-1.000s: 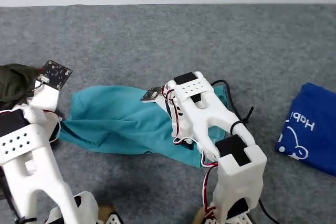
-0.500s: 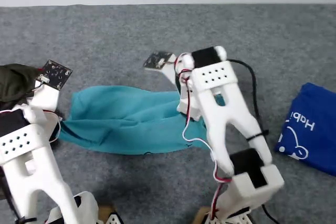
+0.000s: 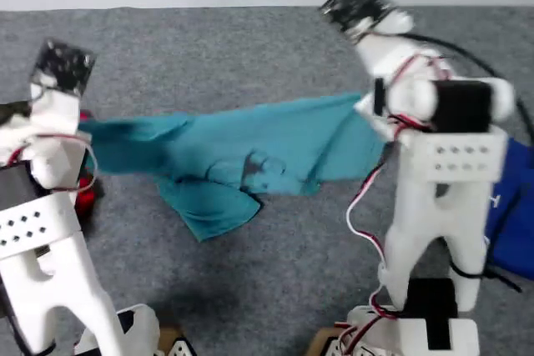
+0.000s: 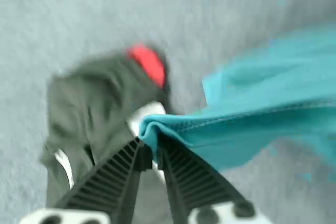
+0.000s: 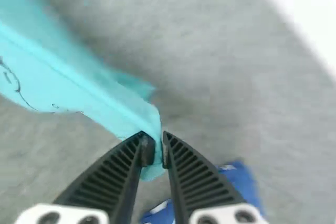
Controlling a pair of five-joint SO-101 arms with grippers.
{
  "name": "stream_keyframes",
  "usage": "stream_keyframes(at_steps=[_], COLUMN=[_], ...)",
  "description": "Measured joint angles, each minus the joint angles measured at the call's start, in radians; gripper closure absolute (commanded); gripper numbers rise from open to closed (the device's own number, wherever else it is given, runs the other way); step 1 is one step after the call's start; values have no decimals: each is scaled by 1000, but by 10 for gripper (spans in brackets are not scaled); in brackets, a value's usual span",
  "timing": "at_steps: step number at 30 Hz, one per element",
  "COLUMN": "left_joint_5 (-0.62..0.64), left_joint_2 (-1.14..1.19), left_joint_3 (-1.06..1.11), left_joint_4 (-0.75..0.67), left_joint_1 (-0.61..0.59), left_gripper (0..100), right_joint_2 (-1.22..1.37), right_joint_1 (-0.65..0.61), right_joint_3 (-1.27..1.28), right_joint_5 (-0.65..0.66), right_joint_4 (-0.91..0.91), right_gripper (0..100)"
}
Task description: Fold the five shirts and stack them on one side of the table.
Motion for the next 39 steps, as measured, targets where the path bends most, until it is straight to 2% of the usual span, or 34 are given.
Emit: stream_keyframes(at_steps=[5,8,12,17,27,33,36,39], left_joint_5=[115,144,153,153,149,55,8,-18], left_joint_2=[0,0,0,-2,11,2,2,2], left_joint_3=[-215,-311,-433,-623,-962,-1151,-1168,-1092], left_joint_4=[-11,-89,-218,-269,-270,-184,-140,-140], left_joint_1=[141,207,236,244,238,233,232,232], left_gripper=[995,995,996,996,996,996,996,996], right_joint_2=[-2,-5,-14,-20,-71,-203,-224,-219], right_joint_1=[28,34,78,157,273,354,365,368], right_joint_3=[-195,-304,-427,-559,-778,-801,-744,-647], right_joint_5=[0,0,0,0,0,29,60,68], right_joint_4=[2,2,2,2,2,2,2,2], right_gripper=[987,986,986,986,986,986,986,986])
